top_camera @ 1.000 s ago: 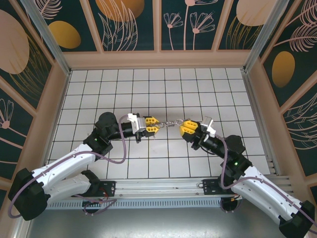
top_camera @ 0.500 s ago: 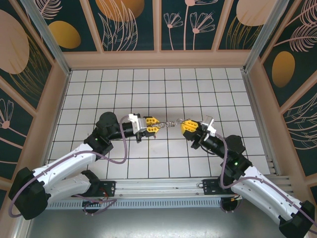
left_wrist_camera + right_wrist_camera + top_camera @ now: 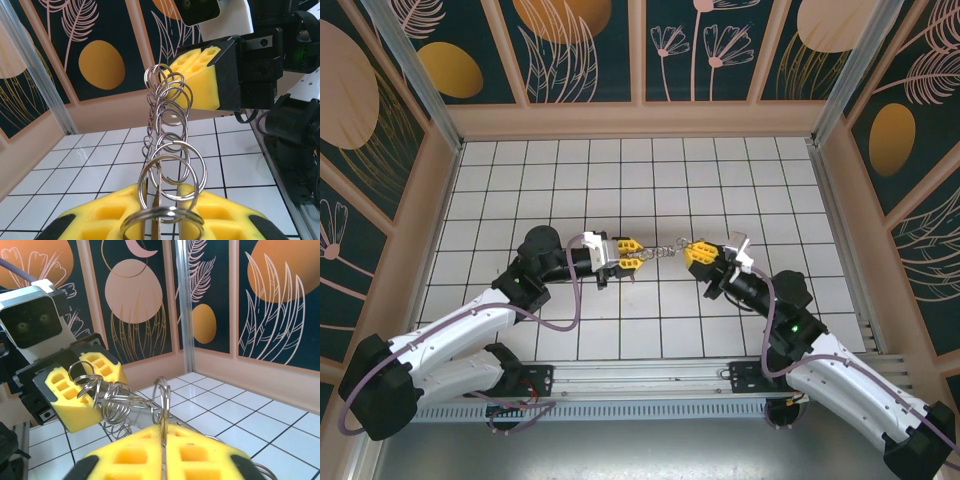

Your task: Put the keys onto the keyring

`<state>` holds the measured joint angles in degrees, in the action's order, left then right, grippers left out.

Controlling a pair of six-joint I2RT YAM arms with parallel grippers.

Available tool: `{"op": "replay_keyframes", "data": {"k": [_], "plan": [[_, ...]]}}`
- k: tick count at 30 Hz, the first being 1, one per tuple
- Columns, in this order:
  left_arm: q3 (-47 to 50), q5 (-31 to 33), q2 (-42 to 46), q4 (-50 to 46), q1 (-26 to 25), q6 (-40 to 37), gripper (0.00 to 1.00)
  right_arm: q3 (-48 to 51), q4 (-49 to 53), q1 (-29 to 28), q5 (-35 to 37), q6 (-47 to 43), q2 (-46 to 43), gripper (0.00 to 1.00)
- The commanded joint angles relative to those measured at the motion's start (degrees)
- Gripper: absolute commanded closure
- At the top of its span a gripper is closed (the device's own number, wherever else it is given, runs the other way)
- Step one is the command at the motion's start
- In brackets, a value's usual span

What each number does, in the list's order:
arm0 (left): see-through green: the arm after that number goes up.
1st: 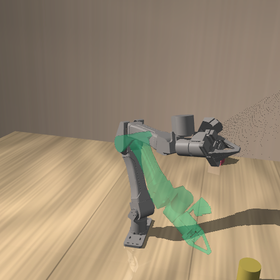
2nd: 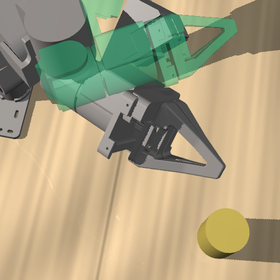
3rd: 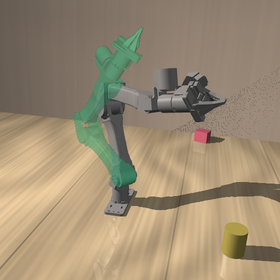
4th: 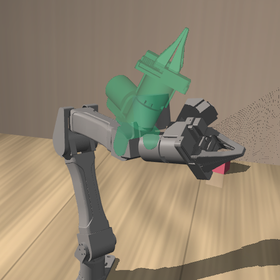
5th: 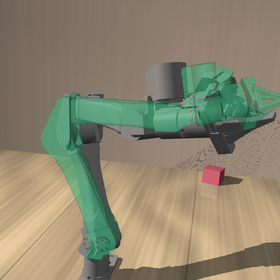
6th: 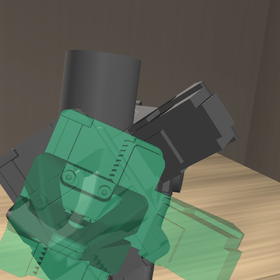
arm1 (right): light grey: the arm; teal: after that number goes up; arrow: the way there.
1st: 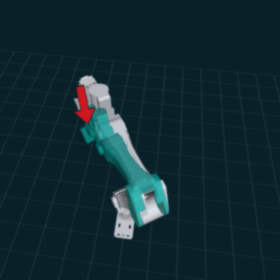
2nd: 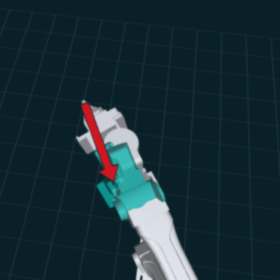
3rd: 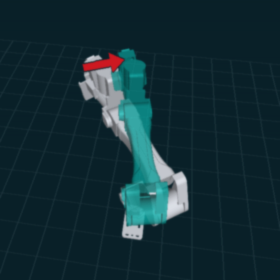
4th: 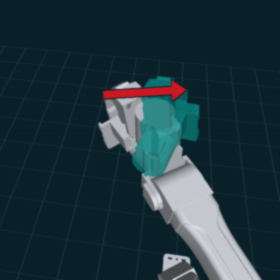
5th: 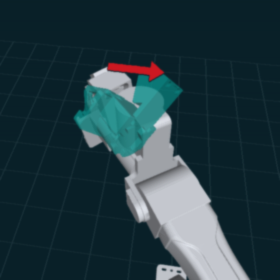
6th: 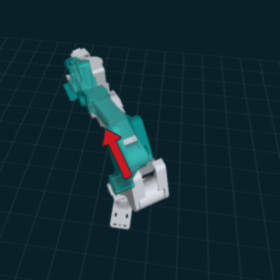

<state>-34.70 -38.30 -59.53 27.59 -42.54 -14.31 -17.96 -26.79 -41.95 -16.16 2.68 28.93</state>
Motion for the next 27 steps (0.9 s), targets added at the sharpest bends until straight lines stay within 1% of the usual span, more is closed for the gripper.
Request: {"op": "replay_keyframes", "data": {"k": [1,3,5,7,8,10,13,15,17,19,22,24,27], "plan": [[0.4,0.57,1.04,1.92,-0.52,-0.48,1.0,-1.56,-1.37,0.47,1.35,-0.83,-0.49,0.96],[0.9,0.79,1.37,2.04,-0.46,0.15,1.0,-2.06,0.2,0.54,1.46,-2.15,-0.54,1.0],[1.53,0.8,1.9,2.0,-0.52,1.08,0.99,-2.52,1.92,0.56,1.62,-4.1,-0.64,1.0],[2.32,0.82,2.63,1.57,-0.5,1.93,0.89,-3.04,3.0,0.56,0.89,-6.34,-0.66,1.0],[2.53,0.94,3.06,0.76,-0.44,2.31,0.82,-3.21,3.3,0.56,0.02,-7.55,-0.63,1.0],[2.55,0.9,3.85,-1.66,-0.5,2.11,0.62,-3.48,3.71,0.56,-0.92,-9.22,-0.39,1.0],[2.14,0.47,5.34,-5.6,-0.49,1.86,0.49,-3.9,4.52,0.65,-1.42,-12.22,0.72,1.0],[1.56,0.28,6.53,-7.52,-0.47,1.95,0.43,-4.3,4.82,0.66,-1.59,-14.17,1.65,1.0],[0.76,-0.51,7.85,-9.42,-0.51,1.74,0.33,-4.45,4.5,0.73,-2.03,-15.84,2.71,1.0],[-0.5,-0.11,8.62,-11.66,-0.51,1.07,0.32,-4.54,3.9,0.82,-2.49,-16.83,3.66,1.0],[-2.4,3.41,8.29,-14.35,-0.51,0.43,0.33,-4.38,3.46,0.82,-3.8,-18.2,4.71,1.0],[-3.27,4.83,6.96,-15.52,-0.52,-0.39,0.36,-3.96,2.83,0.89,-4.52,-18.64,5.08,1.0],[-5.15,4.52,3.37,-16.03,-0.5,-0.95,0.44,-3.24,1.6,0.93,-5.75,-18.86,5.37,1.0]]}}
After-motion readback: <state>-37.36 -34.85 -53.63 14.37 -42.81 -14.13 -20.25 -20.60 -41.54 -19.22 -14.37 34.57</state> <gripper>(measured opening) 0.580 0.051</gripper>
